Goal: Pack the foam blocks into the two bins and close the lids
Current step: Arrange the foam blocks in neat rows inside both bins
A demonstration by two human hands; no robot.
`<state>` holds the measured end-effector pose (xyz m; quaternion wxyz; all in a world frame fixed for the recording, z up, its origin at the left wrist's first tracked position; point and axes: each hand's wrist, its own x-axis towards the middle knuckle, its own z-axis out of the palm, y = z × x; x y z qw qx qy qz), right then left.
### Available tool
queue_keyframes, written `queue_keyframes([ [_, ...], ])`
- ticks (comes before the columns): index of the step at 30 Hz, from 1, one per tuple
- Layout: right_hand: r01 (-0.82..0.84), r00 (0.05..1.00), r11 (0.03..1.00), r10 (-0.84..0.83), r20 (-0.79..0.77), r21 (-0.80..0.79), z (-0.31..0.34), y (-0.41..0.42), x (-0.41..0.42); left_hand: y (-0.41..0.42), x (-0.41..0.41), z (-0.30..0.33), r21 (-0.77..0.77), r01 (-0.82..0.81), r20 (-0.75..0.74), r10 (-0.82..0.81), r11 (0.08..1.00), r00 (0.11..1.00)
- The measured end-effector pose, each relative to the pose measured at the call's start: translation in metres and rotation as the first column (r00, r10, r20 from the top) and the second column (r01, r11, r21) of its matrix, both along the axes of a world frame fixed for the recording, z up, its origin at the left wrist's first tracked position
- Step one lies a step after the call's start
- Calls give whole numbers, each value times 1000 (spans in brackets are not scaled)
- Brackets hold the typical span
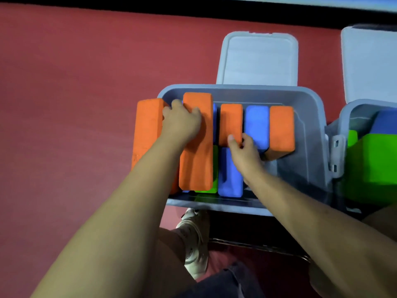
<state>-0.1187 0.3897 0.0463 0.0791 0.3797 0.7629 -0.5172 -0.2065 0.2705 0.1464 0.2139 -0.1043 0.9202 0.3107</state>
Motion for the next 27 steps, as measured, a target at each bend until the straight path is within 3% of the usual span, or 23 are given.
queue_keyframes([
  [3, -69, 998, 894, 65, -25, -442, 45, -14, -14, 2, 6, 0, 163, -197, 187, 166, 967, 968],
  [5, -85, 992, 819, 120, 25, -568, 64, -20, -15, 5, 8, 5, 285, -324, 278, 246, 902, 928],
  [8, -46, 997, 852, 74, 32, -521, 76, -11, -3, 7, 16, 10, 380, -409, 356, 277, 830, 892],
  [13, -129, 991, 902, 97, -98, -412, 96, 27, 34, 17, 27, 17, 534, -462, 462, 213, 708, 861],
  [19, -181, 983, 890, 146, -113, -418, 139, 80, 62, 58, 50, 29, 598, -241, 442, -63, 764, 895],
  [23, -192, 981, 948, 189, -37, -254, 149, 108, 73, 85, 58, 29, 603, -163, 444, -158, 781, 882],
  [27, -188, 980, 949, 198, 15, -253, 141, 119, 79, 103, 65, 23, 554, -82, 428, -199, 828, 882],
])
